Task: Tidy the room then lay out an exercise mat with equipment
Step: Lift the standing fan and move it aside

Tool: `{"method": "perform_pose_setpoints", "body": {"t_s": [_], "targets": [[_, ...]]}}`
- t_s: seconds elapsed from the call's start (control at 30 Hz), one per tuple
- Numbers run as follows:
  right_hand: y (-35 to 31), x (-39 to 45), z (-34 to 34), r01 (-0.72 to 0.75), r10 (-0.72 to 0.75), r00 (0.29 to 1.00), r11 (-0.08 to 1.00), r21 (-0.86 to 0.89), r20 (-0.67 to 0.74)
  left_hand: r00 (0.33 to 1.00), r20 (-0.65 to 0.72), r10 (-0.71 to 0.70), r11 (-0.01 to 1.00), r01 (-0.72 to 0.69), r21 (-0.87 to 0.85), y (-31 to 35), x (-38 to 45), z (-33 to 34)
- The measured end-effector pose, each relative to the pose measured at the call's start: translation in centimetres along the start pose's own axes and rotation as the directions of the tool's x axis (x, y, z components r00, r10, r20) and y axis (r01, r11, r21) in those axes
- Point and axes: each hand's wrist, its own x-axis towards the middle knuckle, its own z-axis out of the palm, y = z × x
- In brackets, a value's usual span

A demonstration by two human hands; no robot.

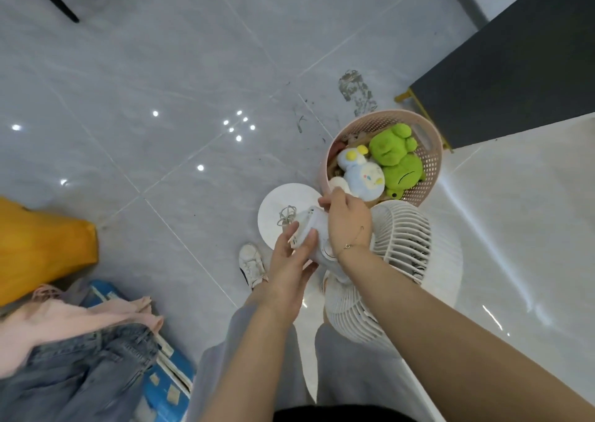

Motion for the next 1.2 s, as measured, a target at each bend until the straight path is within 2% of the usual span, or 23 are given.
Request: {"method": "perform_pose_setpoints", "body": {"t_s": [0.1, 0.17, 0.23, 0.3, 0.33, 0.4, 0.43, 0.5, 0.53, 0.6, 0.67, 0.73, 0.83, 1.03, 1.2], "targets": [[0.3, -0.2, -1.2, -0.075, 0.067, 0.996, 0.980, 0.185, 0.052, 0.991, -0.091, 0.102, 0.989, -0.091, 0.120, -1.7, -0.9, 1.0], [0.4, -0.1, -2.5, -0.084, 0.064, 0.992, 0.979, 0.185, 0.111, 0.979, -0.122, 0.161, 0.978, -0.141, 0.154, -2.2, -0.8, 1.6], [0.6, -0.8, -4.6, -0.039, -0.002, 0.976, 0.982, 0.185, 0.216, 0.968, -0.149, 0.201, 0.968, -0.173, 0.179, -2.2, -0.7, 2.1], [1.1, -2.5, -7.7, 0.134, -0.187, 0.948, 0.968, 0.210, 0.259, 0.963, -0.146, 0.225, 0.962, -0.195, 0.193, -2.2, -0.6, 2.3], [1.5, -3.4, -9.4, 0.296, -0.326, 0.919, 0.942, 0.156, 0.220, 0.961, -0.144, 0.234, 0.958, -0.203, 0.203, -2.1, -0.7, 2.4], [3.0, -5.0, -12.6, 0.573, -0.569, 0.820, 0.814, -0.094, 0.061, 0.956, -0.144, 0.254, 0.948, -0.217, 0.232, -2.0, -1.1, 2.6], [4.1, -5.2, -13.6, 0.597, -0.612, 0.790, 0.779, -0.193, -0.025, 0.954, -0.145, 0.261, 0.945, -0.221, 0.243, -1.9, -1.2, 2.5], [6.6, -5.1, -15.3, 0.479, -0.519, 0.839, 0.847, -0.232, -0.163, 0.947, -0.157, 0.279, 0.936, -0.232, 0.263, -1.8, -1.5, 2.7], [7.8, -4.6, -16.1, 0.402, -0.443, 0.879, 0.888, -0.224, -0.177, 0.942, -0.173, 0.287, 0.935, -0.236, 0.267, -1.8, -1.7, 3.1], [9.6, -3.8, -16.4, 0.262, -0.275, 0.960, 0.950, -0.172, -0.059, 0.931, -0.216, 0.295, 0.936, -0.236, 0.261, -1.6, -1.7, 3.3], [10.0, -3.3, -16.5, 0.067, -0.068, 0.990, 0.998, 0.014, 0.122, 0.917, -0.235, 0.323, 0.928, -0.258, 0.269, -1.6, -1.8, 4.1], [10.1, -2.9, -16.3, -0.029, 0.006, 0.983, 0.992, 0.126, 0.183, 0.901, -0.239, 0.361, 0.916, -0.295, 0.273, -1.7, -1.9, 5.2], [10.2, -2.8, -16.1, -0.005, -0.018, 0.984, 0.992, 0.126, 0.175, 0.886, -0.260, 0.385, 0.907, -0.311, 0.283, -1.7, -1.8, 5.7], [10.3, -2.6, -16.0, -0.112, 0.028, 0.955, 0.955, 0.275, 0.294, 0.909, -0.209, 0.361, 0.891, -0.271, 0.364, -0.8, -1.7, 4.2], [10.7, -3.3, -15.5, -0.413, 0.197, 0.865, 0.802, 0.432, 0.462, 0.902, -0.151, 0.405, 0.831, -0.295, 0.472, -0.3, -2.0, 3.3]]}}
